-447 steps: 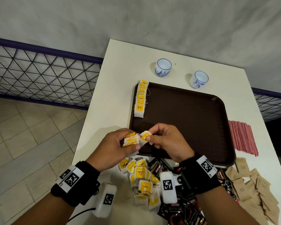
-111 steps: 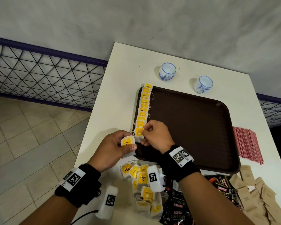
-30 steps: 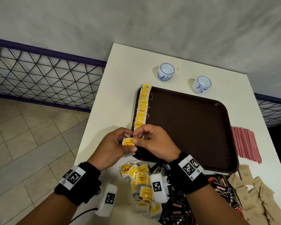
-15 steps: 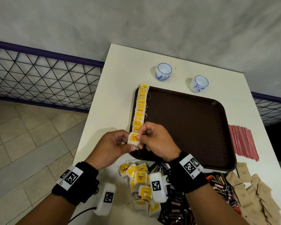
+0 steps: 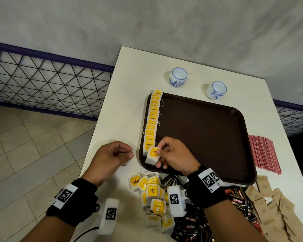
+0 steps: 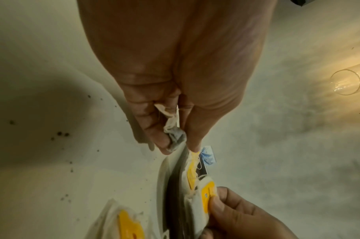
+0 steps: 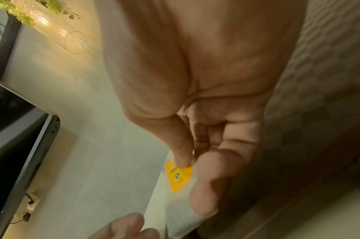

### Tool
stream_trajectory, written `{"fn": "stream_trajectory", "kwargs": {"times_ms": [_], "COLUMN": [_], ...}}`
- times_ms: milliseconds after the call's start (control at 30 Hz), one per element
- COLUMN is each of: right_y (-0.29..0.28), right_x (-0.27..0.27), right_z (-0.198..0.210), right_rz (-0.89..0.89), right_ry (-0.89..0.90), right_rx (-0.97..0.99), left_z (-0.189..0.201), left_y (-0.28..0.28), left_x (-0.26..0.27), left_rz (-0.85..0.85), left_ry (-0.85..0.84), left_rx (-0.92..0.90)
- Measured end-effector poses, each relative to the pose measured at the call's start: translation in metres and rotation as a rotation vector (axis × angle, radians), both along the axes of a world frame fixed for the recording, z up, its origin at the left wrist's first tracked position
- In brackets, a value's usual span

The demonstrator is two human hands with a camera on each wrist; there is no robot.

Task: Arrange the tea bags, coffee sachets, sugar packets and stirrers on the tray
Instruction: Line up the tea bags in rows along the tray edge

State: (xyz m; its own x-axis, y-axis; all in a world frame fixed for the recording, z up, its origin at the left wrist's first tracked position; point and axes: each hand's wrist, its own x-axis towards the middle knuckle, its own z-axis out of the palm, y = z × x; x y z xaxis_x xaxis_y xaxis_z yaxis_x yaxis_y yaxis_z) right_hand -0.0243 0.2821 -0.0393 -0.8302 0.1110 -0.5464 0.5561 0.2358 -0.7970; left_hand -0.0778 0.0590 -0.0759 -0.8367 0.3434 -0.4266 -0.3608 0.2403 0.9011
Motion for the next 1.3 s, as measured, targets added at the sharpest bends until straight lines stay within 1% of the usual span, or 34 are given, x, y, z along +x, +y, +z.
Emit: {"fn": "stream_trajectory", "kwargs": {"times_ms": [200,400,567,600,633,700,733,767,833,900,933,1033,1133,1300], "right_y": [-0.01,-0.012,-0.016,-0.016,-0.015,-0.014,-0.015,-0.017,-0.025,-0.035,-0.038,-0.045,-0.047,-0.048], "right_x": [-0.005,-0.006,-0.005,-0.004,-0.004,-0.002,-0.001,0.0,0.002,0.003,0.003,0.001,-0.003,-0.006], "right_z": [-0.007,-0.011,-0.011,-0.009,-0.008,-0.004,0.0,0.004,0.011,0.014,0.013,0.009,0.007,0.007], "right_rz": [0.005,-0.068,-0.111,-0.118,-0.109,-0.055,-0.027,0.004,0.11,0.243,0.28,0.286,0.274,0.339], "right_ry": [-0.001,0.024,0.009,0.004,0.011,0.089,0.161,0.243,0.368,0.44,0.469,0.508,0.491,0.446], "right_rx": [0.038,0.065,0.089,0.115,0.186,0.414,0.483,0.495,0.434,0.38,0.36,0.331,0.346,0.372], "left_z": [0.001,0.003,0.007,0.008,0.009,0.012,0.014,0.015,0.017,0.022,0.023,0.029,0.034,0.041], "left_y": [0.002,0.003,0.003,0.003,0.003,0.004,0.005,0.006,0.009,0.012,0.014,0.02,0.025,0.028], "left_x": [0.002,0.004,0.004,0.004,0.002,0.0,-0.001,-0.002,-0.004,-0.005,-0.005,-0.007,-0.008,-0.008], "left_rz": [0.017,0.017,0.01,0.007,0.006,0.018,0.029,0.038,0.046,0.047,0.043,-0.002,-0.059,-0.116], "left_ry": [-0.046,-0.088,-0.144,-0.16,-0.178,-0.221,-0.24,-0.251,-0.262,-0.266,-0.256,-0.194,-0.161,-0.182], "left_rx": [0.025,0.051,0.086,0.092,0.098,0.128,0.148,0.162,0.193,0.219,0.215,0.156,0.123,0.13]}}
